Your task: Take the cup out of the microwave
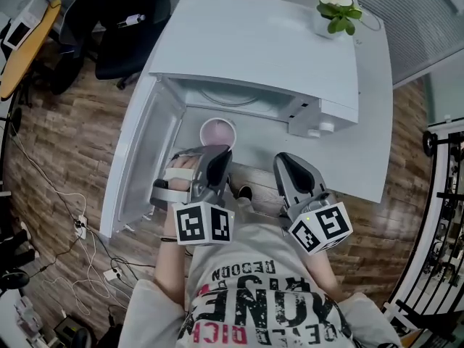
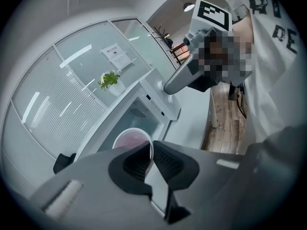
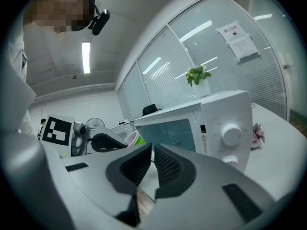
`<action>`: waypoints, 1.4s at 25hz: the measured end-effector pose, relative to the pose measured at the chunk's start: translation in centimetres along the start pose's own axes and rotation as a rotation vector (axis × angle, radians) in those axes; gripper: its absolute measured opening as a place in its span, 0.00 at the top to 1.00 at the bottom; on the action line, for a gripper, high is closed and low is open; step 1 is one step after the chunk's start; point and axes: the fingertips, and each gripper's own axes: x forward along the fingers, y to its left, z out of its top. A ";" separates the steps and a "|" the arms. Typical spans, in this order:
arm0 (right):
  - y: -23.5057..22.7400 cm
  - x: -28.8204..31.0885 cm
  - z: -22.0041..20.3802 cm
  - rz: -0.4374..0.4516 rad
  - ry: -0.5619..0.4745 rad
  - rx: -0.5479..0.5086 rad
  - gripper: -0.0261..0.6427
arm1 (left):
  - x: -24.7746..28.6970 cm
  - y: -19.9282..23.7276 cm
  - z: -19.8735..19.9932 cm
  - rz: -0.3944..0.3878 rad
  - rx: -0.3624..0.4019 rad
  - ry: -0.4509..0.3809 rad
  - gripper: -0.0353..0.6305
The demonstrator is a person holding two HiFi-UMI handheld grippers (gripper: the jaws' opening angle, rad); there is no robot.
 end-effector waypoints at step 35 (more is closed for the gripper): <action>0.1 0.1 1.6 0.046 -0.024 -0.022 0.92 | -2.0 -2.6 1.4 -0.025 -0.110 -0.042 0.90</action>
